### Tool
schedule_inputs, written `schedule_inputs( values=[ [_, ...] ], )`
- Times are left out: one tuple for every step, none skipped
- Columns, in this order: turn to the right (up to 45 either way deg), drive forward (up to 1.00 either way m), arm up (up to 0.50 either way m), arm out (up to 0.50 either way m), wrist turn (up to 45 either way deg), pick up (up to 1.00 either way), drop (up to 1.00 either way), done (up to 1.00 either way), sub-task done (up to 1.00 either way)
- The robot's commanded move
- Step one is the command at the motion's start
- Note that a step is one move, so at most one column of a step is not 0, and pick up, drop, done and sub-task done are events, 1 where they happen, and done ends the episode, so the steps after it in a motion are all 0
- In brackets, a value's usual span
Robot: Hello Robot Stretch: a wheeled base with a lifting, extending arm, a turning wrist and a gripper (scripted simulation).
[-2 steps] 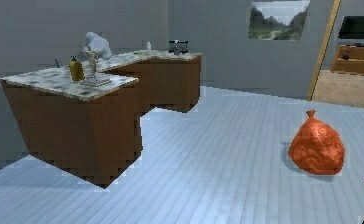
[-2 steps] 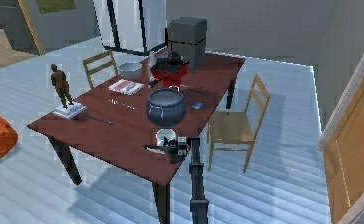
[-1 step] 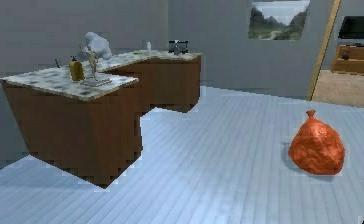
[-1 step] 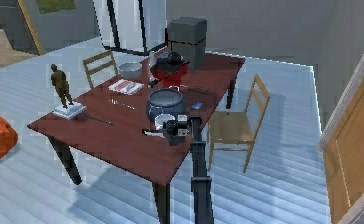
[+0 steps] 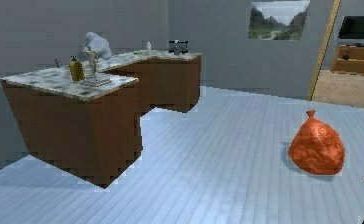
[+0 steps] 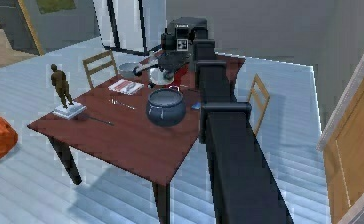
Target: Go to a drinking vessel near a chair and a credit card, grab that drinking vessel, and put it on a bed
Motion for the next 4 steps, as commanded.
schedule_inputs(
  values=[
    [0.0, 0.0, 0.0, 0.0, -45.0, 0.0, 0.0, 0.0, 0.0],
    [0.0, 0.0, 0.0, 0.0, -45.0, 0.0, 0.0, 0.0, 0.0],
    [0.0, 0.0, 0.0, 0.0, -12.0, 0.0, 0.0, 0.0, 0.0],
    [0.0, 0.0, 0.0, -0.46, 0.0, 0.0, 0.0, 0.0, 0.0]
  ],
)
